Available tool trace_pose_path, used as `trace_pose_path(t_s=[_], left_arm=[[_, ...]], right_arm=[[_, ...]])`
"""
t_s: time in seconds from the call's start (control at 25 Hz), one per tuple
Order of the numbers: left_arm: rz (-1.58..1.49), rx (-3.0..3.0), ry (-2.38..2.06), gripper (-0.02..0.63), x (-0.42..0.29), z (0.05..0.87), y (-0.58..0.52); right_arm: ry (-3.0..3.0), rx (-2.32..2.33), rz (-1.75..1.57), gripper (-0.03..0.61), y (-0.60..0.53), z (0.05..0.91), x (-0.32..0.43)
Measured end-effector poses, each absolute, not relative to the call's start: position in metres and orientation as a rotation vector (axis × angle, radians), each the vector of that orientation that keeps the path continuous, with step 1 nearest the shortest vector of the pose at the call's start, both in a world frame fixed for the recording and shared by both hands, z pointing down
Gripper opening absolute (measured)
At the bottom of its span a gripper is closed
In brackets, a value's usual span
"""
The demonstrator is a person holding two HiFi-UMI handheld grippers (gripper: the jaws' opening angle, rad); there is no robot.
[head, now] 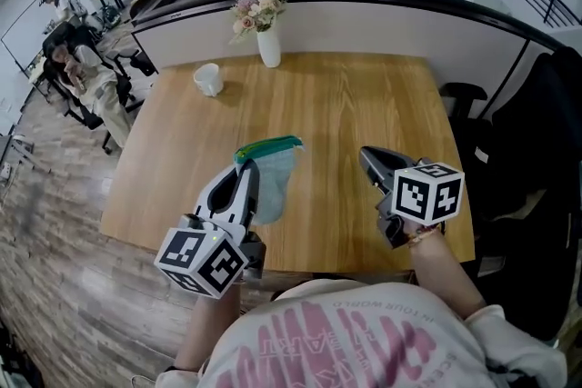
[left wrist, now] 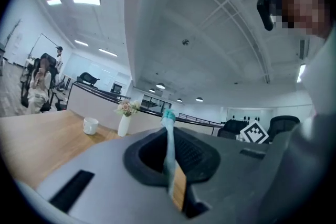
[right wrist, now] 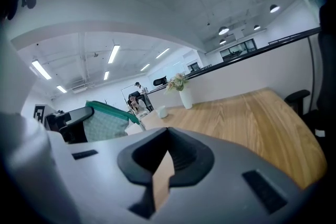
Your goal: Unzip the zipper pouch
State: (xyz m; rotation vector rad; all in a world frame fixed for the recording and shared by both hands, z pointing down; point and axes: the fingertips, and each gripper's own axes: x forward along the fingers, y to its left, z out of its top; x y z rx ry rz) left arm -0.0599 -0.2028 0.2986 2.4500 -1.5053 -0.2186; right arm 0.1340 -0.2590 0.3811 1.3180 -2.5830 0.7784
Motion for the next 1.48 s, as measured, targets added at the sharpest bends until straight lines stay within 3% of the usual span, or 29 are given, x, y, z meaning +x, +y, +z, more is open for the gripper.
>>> trace_pose_path(t_s=[0.44,1.48], left_arm=[[-0.260,2.299,-1.579,0.012,-0.058,0.333,-0.184],[-0.396,2.300,-1.528,0.012,-0.083,0.326,-0.147]], right_arm=[[-2.613,1.374,0.772,-0.002,-0.258,0.393,0.175],[-2.554,1.315,0.771,-0.002,-0.213,0.414,0.150]])
